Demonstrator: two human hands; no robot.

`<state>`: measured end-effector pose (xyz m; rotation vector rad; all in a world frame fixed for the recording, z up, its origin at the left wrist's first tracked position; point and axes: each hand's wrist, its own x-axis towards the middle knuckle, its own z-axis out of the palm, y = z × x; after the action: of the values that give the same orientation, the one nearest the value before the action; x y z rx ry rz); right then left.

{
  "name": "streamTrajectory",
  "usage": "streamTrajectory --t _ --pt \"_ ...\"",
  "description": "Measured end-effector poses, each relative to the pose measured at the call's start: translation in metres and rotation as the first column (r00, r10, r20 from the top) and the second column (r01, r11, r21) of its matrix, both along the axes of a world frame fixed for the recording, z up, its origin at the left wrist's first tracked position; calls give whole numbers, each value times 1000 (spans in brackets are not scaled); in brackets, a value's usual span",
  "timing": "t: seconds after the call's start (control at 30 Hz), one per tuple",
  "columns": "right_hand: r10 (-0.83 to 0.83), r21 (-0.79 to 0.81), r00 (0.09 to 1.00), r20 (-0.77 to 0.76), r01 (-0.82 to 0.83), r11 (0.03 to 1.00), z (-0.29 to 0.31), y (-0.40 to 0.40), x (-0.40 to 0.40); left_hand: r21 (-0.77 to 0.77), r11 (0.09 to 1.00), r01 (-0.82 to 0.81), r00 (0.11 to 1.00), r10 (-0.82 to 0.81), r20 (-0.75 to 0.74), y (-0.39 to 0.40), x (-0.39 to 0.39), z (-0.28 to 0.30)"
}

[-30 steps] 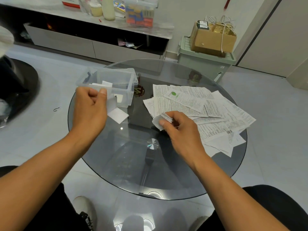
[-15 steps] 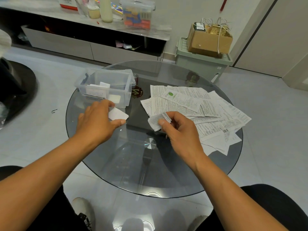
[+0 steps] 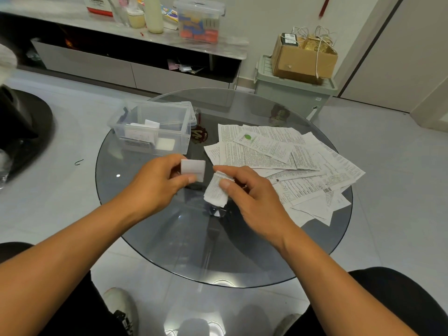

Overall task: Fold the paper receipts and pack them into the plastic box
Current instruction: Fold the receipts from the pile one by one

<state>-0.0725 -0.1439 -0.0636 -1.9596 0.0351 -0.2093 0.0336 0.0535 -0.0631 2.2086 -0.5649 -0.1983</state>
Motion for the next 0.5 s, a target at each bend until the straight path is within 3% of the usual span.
streamTrajectory --t 0.07,0.17,0.3,0.5 --pt "19 -42 1000 17 -18 999 0 2 -1 39 992 124 992 -124 10 -4 -5 0" --pt "-47 21 998 52 46 999 1 5 -1 89 951 297 954 -299 3 -10 -13 -2" --pt "-180 86 982 60 175 981 2 4 3 -10 913 408 896 -402 -186 -7 -14 2" --pt "-194 92 980 36 190 978 -2 7 4 -79 947 311 944 -317 -90 -15 -20 0"
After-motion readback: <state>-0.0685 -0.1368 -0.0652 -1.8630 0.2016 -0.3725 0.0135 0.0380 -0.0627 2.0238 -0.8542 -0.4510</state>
